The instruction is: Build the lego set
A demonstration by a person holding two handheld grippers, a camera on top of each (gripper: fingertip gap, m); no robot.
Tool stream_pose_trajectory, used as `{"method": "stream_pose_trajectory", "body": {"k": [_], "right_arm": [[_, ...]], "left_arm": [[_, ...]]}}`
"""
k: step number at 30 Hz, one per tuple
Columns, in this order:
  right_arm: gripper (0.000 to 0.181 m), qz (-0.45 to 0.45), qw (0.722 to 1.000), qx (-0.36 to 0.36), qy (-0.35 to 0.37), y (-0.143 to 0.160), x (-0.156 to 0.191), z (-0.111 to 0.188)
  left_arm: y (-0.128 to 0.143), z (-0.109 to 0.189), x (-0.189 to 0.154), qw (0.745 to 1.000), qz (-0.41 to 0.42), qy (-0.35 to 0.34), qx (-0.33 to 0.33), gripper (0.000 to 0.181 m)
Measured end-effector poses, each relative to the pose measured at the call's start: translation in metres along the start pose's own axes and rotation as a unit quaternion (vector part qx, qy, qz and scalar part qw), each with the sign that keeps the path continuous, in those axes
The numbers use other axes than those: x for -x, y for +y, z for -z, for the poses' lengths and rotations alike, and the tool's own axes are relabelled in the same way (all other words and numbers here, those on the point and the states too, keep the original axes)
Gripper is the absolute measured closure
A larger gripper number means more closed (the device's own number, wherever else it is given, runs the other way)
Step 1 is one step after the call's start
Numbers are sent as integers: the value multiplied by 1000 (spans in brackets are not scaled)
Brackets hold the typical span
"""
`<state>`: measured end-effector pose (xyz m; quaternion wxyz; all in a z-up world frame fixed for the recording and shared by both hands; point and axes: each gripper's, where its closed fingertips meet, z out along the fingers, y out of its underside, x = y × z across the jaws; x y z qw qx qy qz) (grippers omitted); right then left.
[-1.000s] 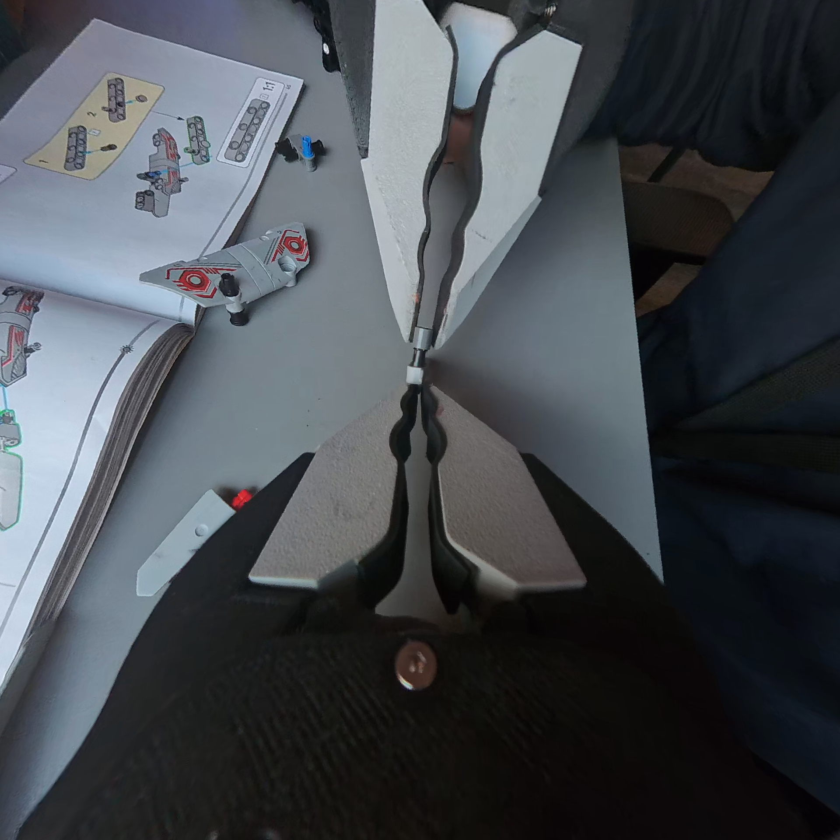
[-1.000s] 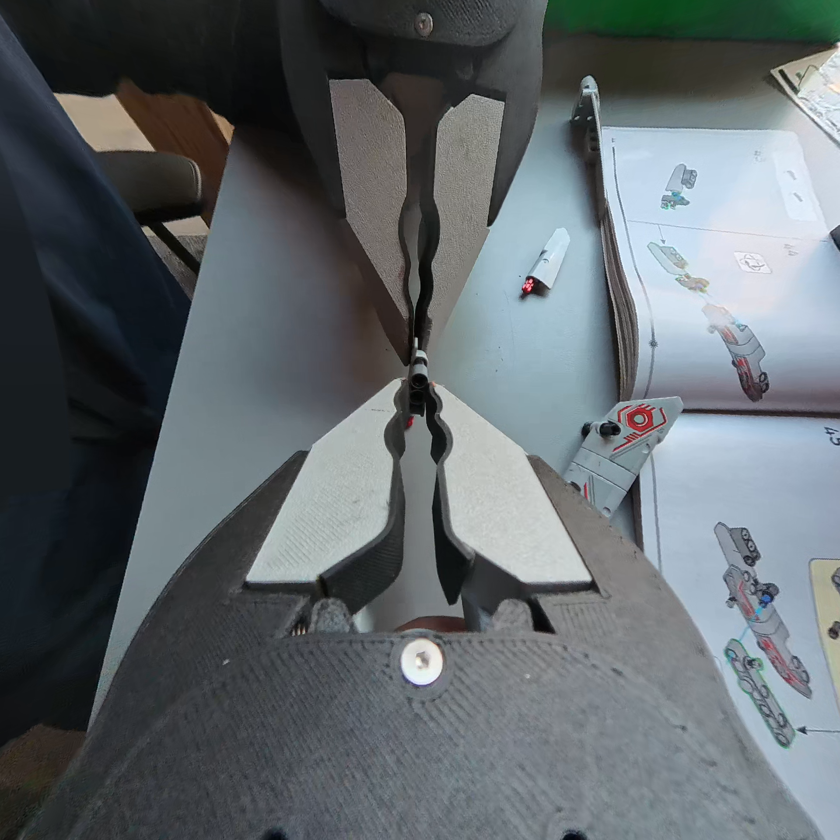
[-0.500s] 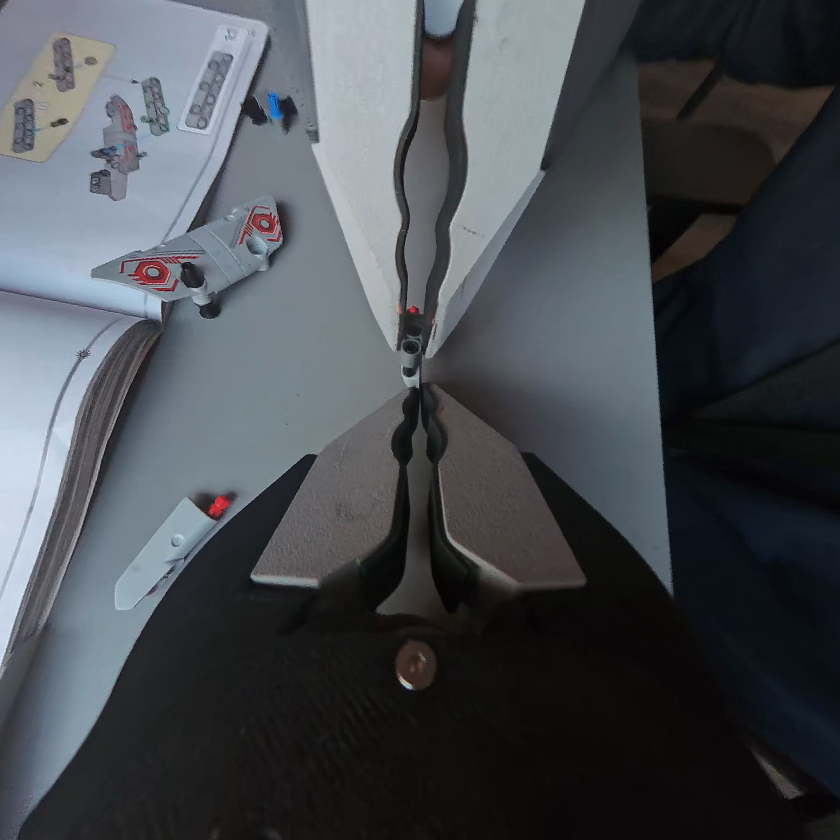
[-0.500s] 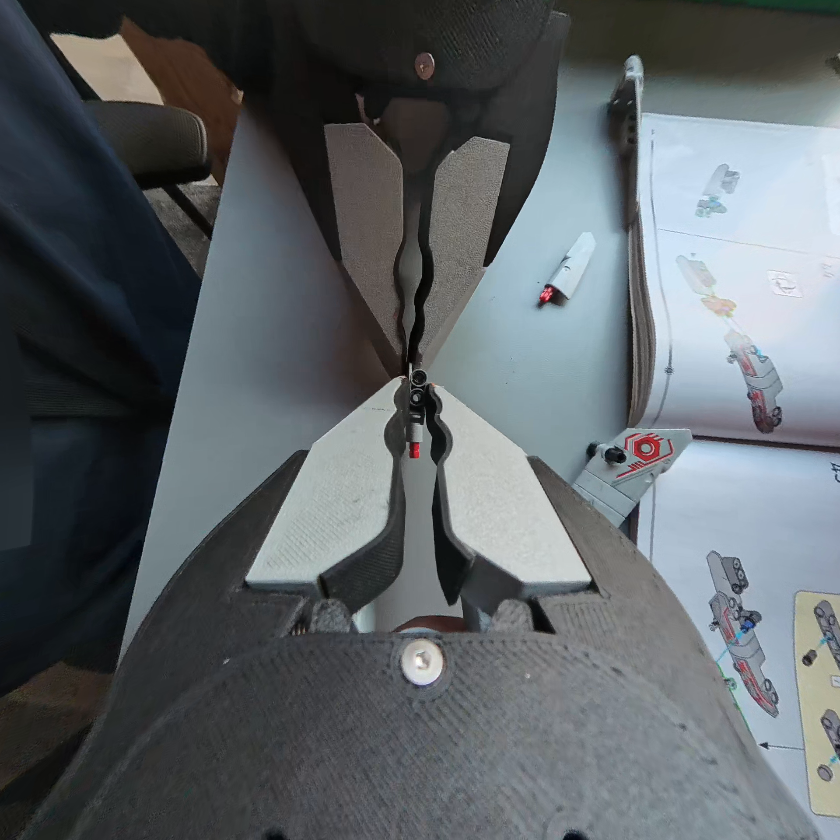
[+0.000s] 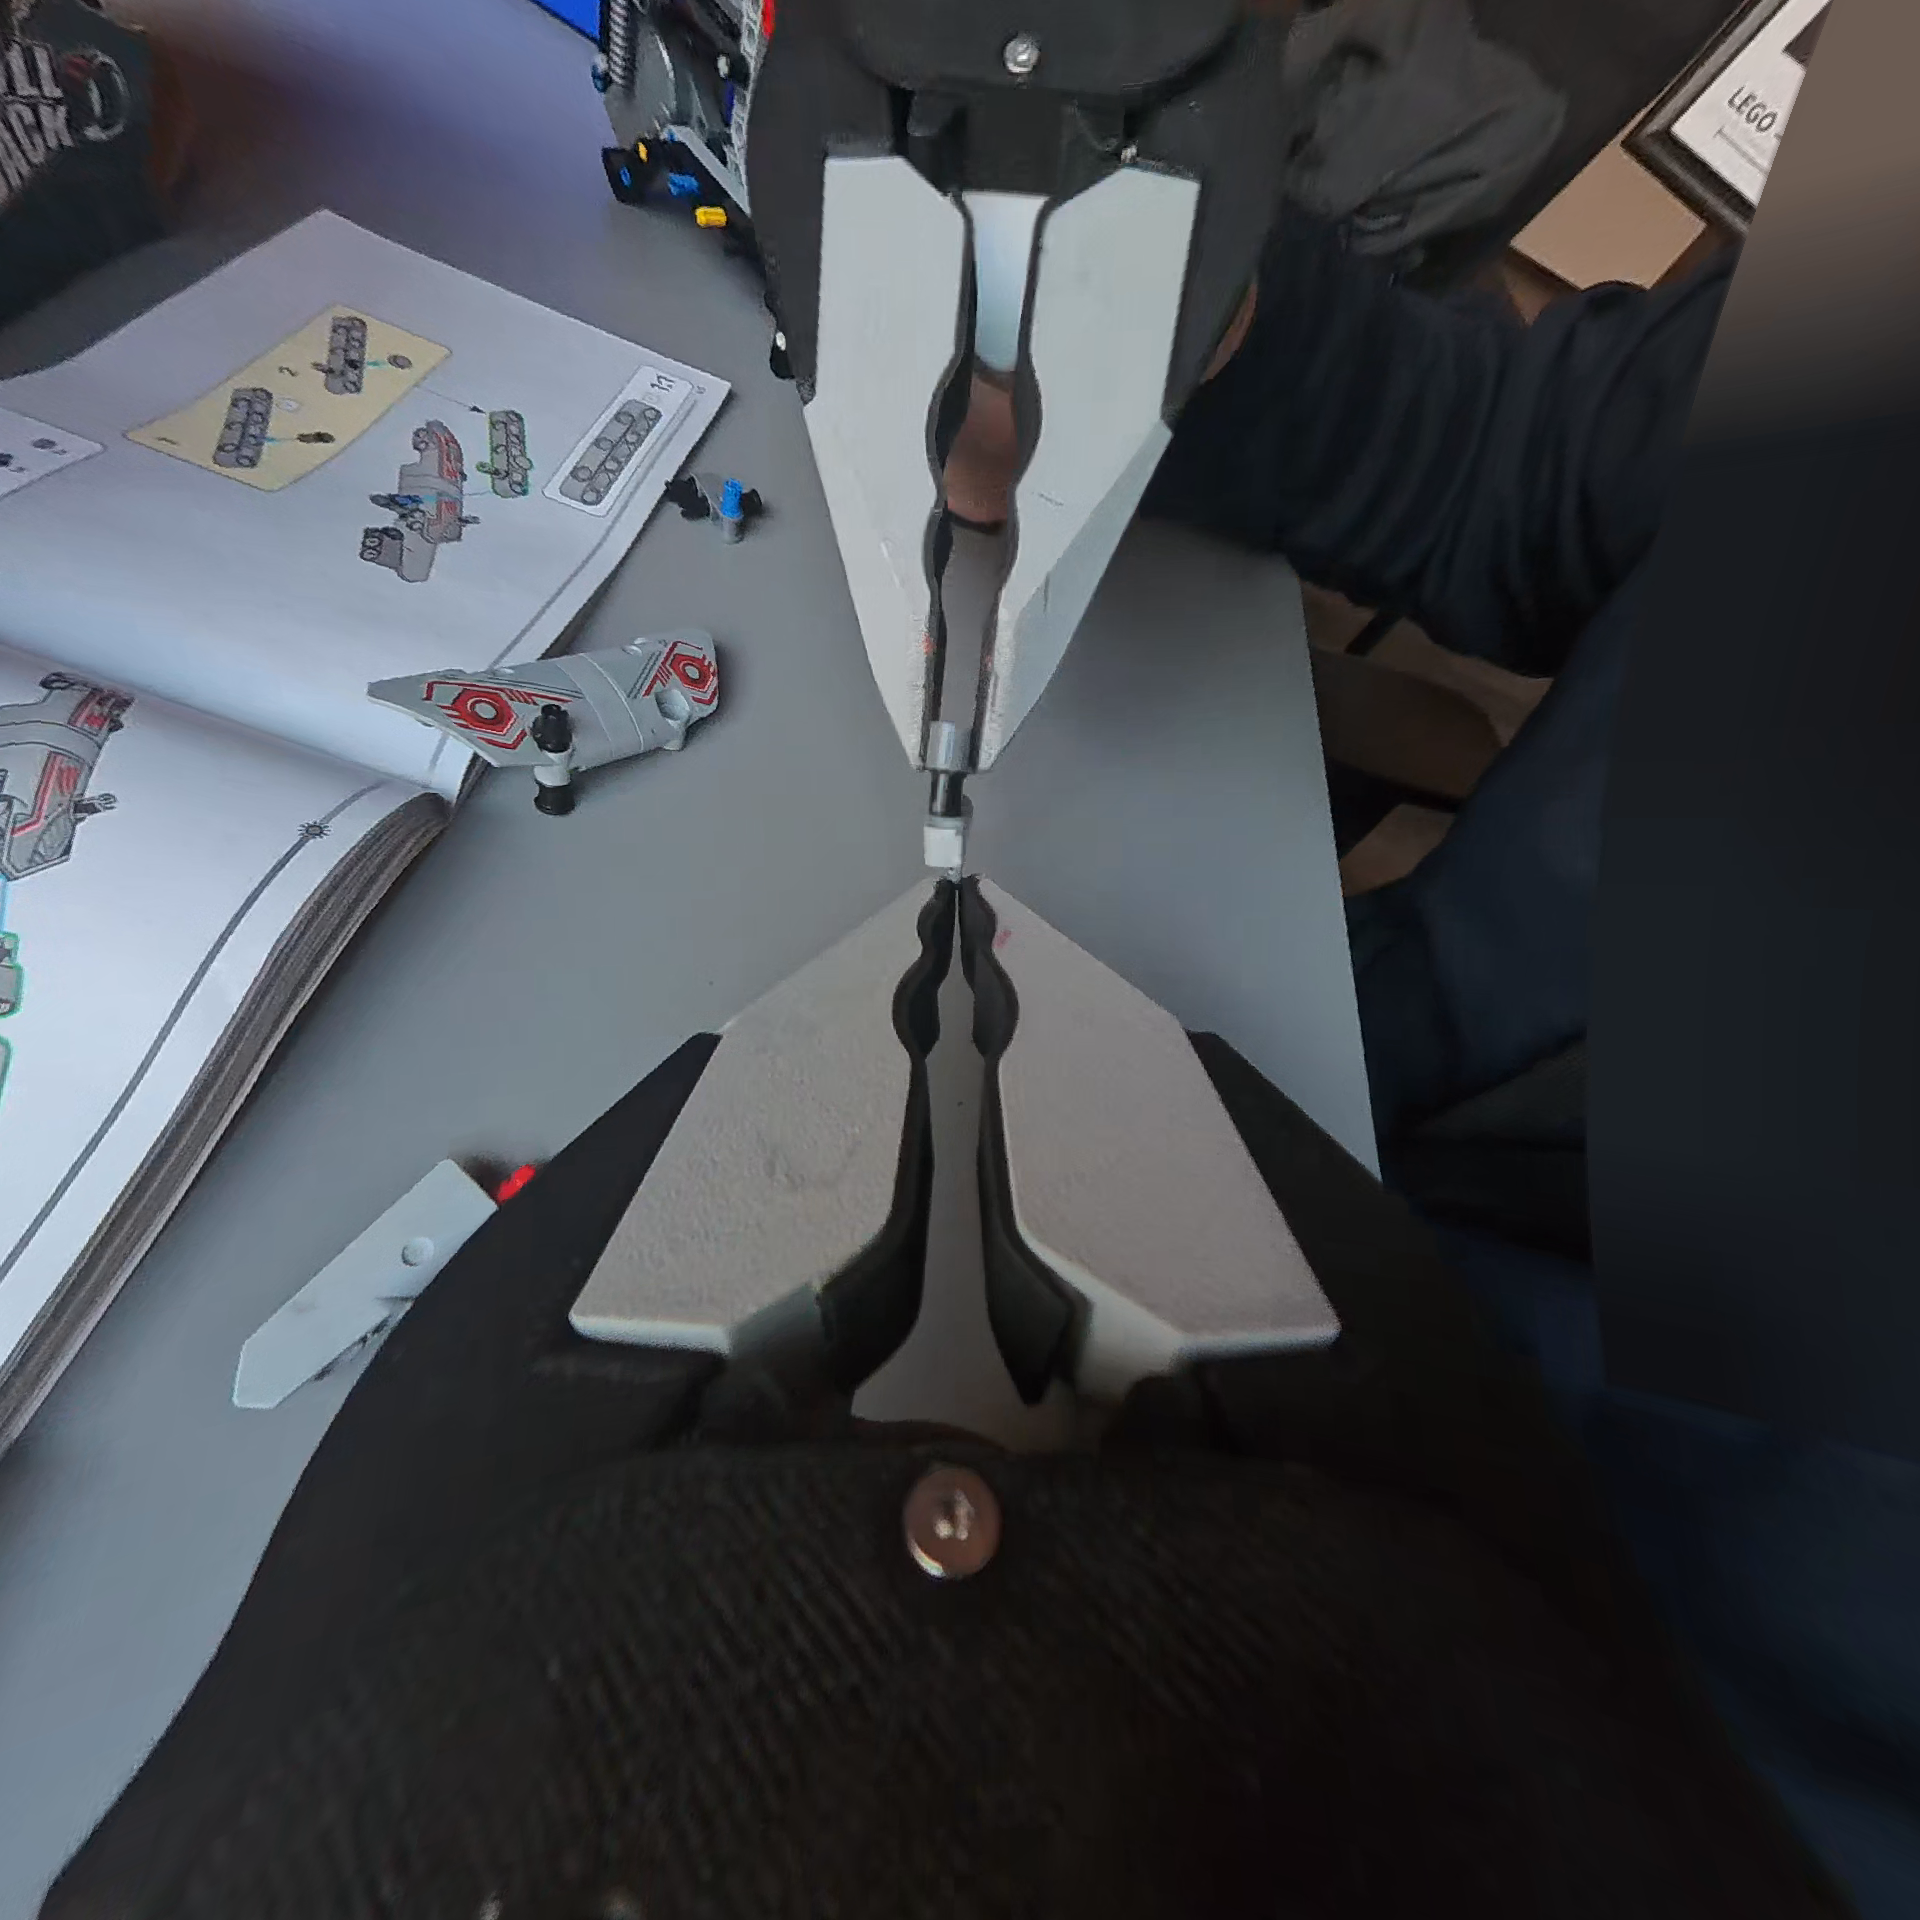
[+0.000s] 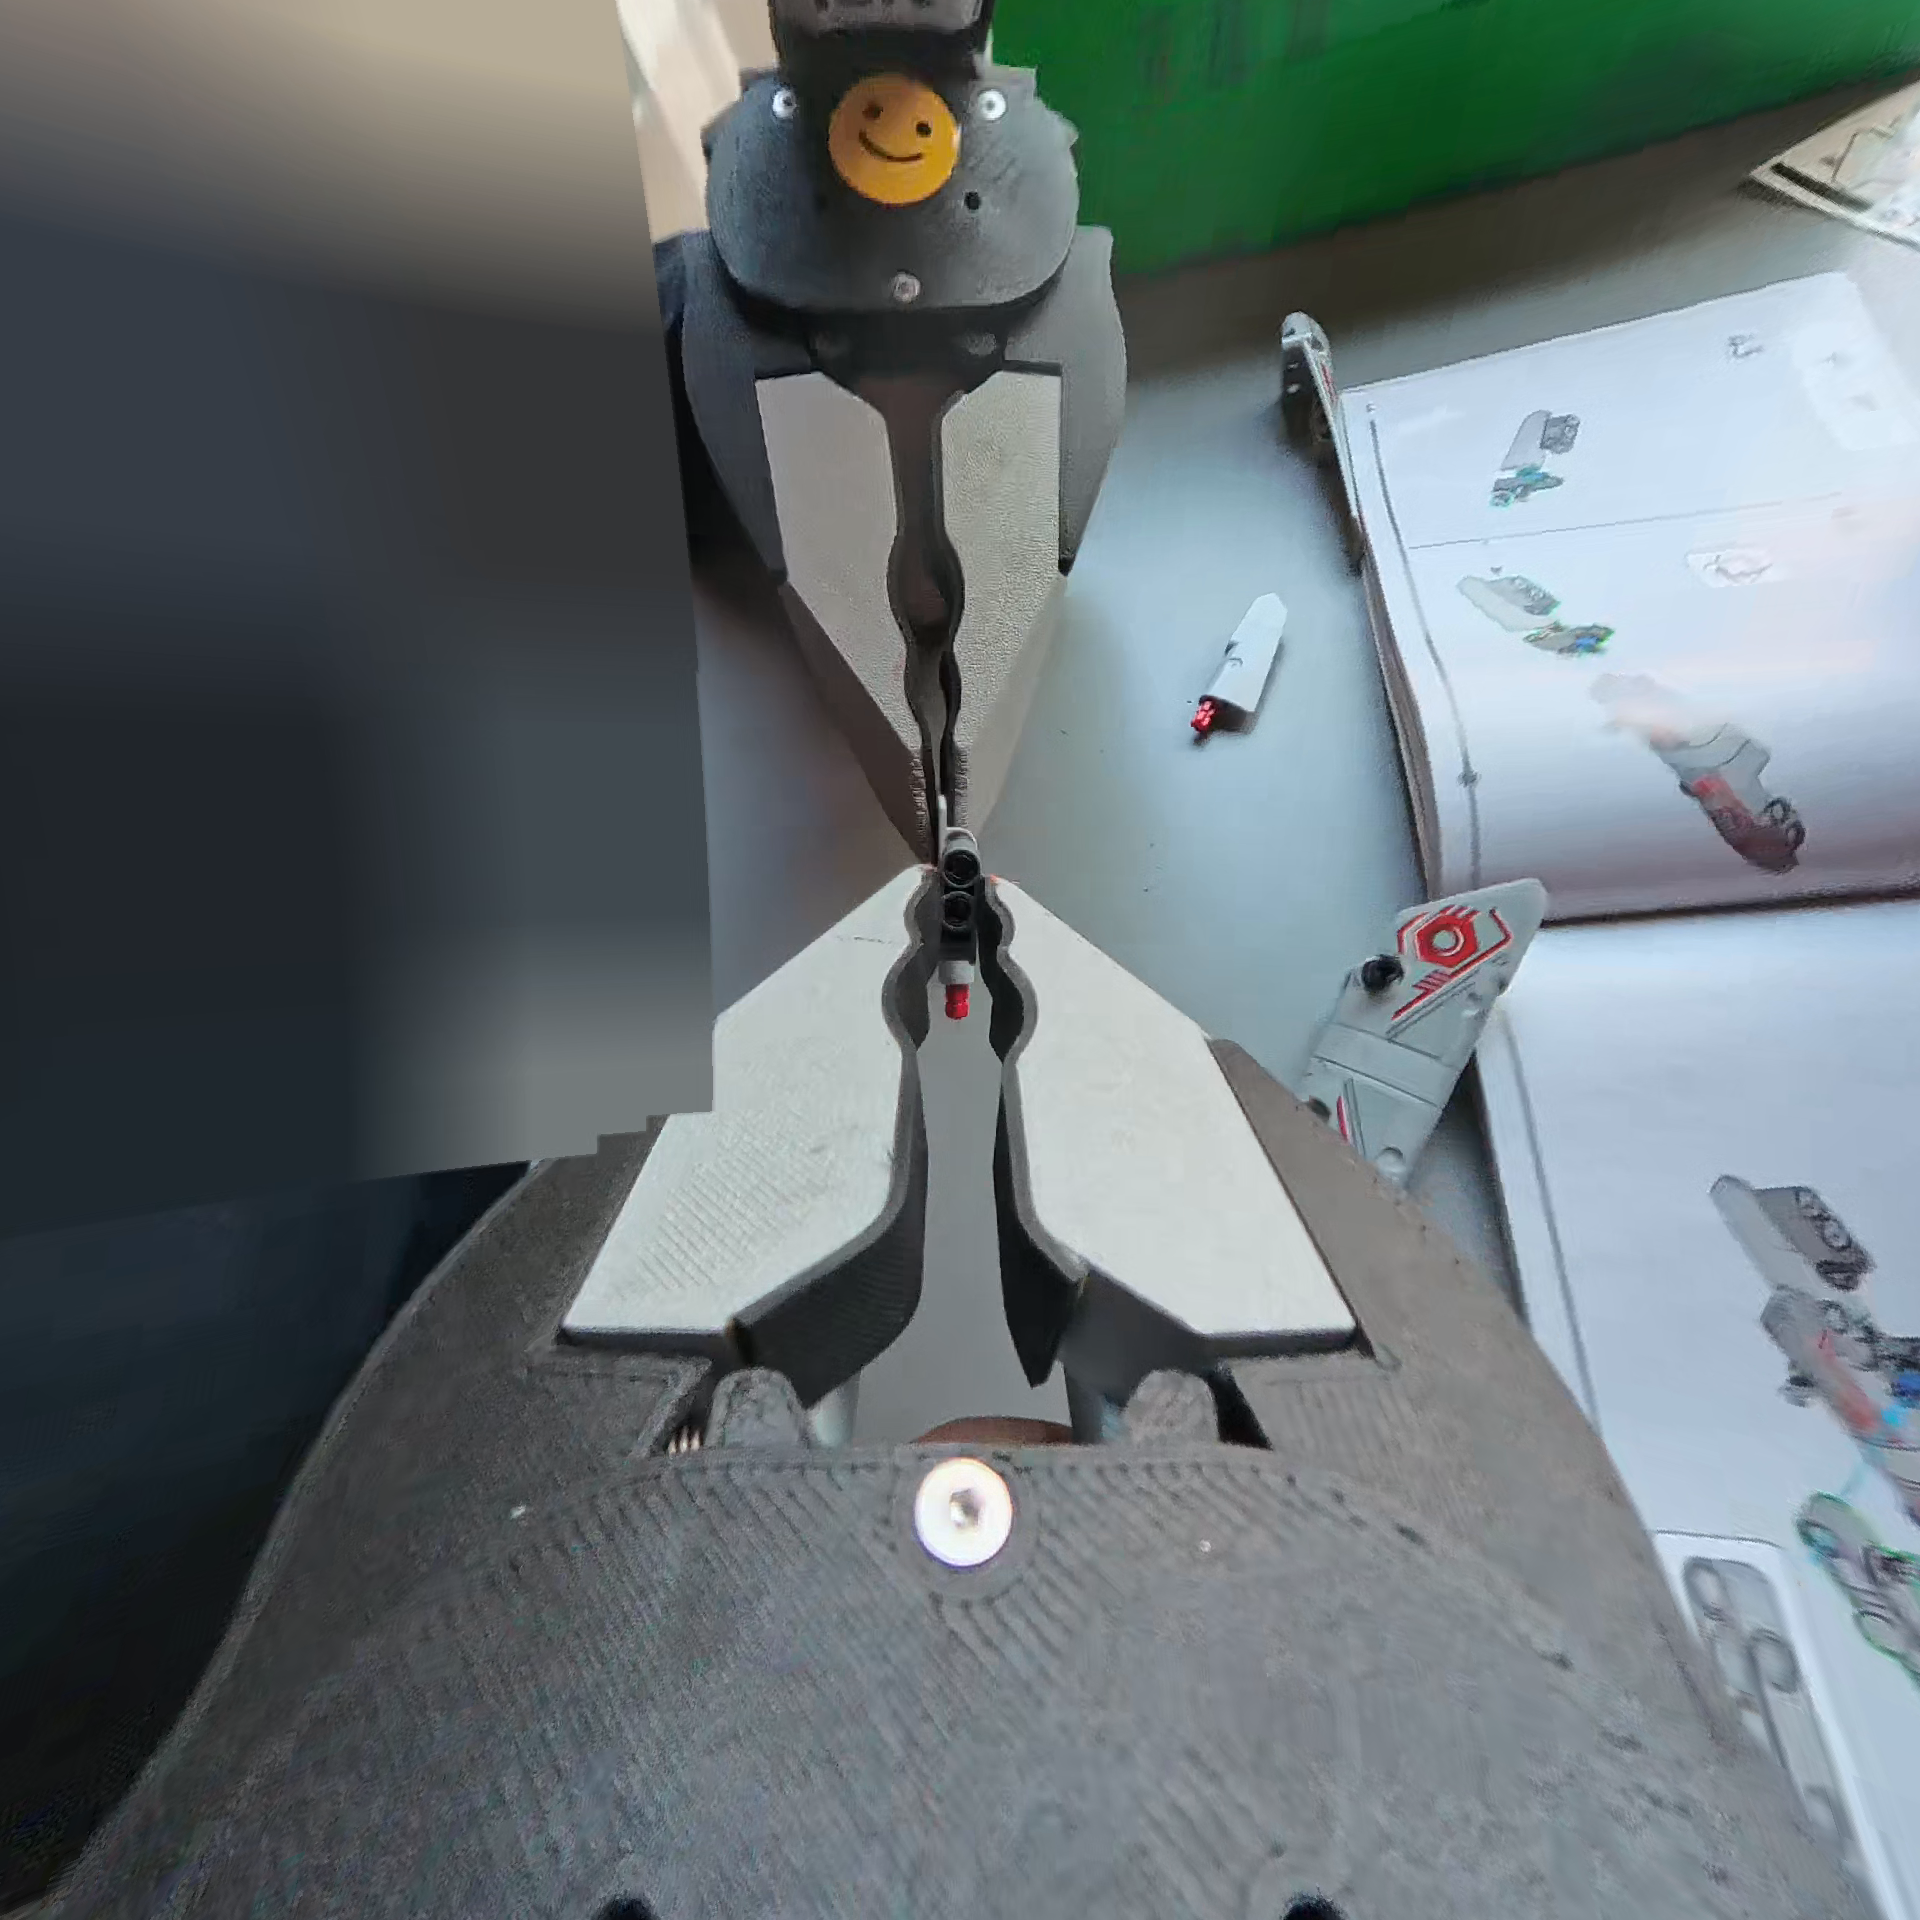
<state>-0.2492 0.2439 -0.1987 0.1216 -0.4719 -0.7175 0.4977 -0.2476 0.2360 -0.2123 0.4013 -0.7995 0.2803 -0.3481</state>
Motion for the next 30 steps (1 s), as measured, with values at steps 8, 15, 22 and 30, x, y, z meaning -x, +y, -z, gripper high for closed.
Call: {"method": "stream_pose_trajectory", "body": {"k": [8, 15, 22, 30], "right_arm": [[177, -24, 1000, -5, 16, 10, -11, -6], [177, -36, 999, -3, 0, 14, -8, -13], [177, -41, 999, 8, 11, 19, -11, -16], [177, -6, 999, 39, 28, 28, -12, -7]], "left_arm": [[-4, 0, 4, 1000, 13, -5, -13, 181], [11, 1, 20, 998, 36, -45, 33, 181], [16, 3, 26, 996, 39, -57, 49, 181], [28, 4, 8, 996, 37, -2, 80, 176]]}}
